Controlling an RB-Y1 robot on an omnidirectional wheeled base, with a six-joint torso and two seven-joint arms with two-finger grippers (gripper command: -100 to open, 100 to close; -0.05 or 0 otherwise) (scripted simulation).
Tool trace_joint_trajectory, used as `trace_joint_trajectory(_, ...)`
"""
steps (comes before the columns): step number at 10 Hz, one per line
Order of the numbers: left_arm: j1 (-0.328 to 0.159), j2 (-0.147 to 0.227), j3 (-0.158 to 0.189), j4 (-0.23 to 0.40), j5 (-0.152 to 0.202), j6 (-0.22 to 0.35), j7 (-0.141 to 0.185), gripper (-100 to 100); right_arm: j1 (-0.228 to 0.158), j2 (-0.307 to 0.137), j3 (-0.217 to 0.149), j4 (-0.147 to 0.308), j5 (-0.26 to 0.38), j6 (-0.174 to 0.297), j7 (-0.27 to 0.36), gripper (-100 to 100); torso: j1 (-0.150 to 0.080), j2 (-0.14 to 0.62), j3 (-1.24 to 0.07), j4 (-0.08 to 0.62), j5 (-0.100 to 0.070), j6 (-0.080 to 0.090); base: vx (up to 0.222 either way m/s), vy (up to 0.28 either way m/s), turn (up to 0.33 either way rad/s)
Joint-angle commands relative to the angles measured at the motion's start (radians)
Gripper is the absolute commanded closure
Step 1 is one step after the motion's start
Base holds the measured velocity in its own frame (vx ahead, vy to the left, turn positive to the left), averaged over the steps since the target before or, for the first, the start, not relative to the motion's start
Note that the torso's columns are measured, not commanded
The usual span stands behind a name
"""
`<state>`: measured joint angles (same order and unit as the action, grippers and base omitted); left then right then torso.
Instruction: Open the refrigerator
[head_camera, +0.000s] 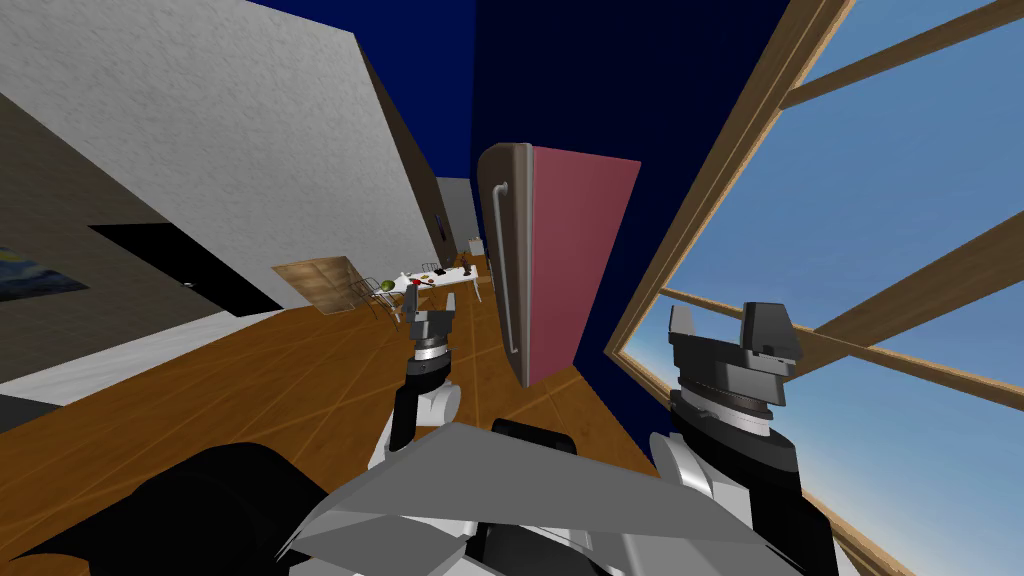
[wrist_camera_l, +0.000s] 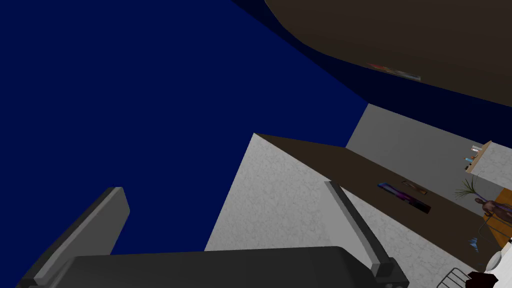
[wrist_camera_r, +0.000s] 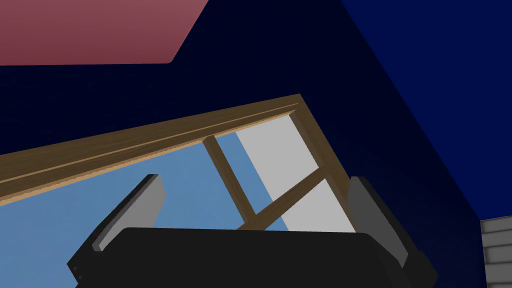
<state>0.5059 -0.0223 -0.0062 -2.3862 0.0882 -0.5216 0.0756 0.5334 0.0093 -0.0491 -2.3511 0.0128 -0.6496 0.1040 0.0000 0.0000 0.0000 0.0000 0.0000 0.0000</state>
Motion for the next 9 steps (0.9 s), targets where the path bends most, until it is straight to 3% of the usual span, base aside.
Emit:
trace_joint_trajectory(1, 0.000, 0.000, 0.000, 0.000, 0.000, 0.000, 0.000, 0, 0.000, 0.000, 0.000, 0.000, 0.000, 0.000, 0.000, 0, 0.000, 0.041, -0.082, 0.041, 0.000, 0.000, 0.000, 0.000, 0.000)
trace_joint_trajectory(9, 0.000, 0.000, 0.000, 0.000, 0.000, 0.000, 0.000, 0, 0.000, 0.000, 0.000, 0.000, 0.000, 0.000, 0.000, 0, 0.000, 0.618, -1.234, 0.617, 0.000, 0.000, 0.000, 0.000, 0.000)
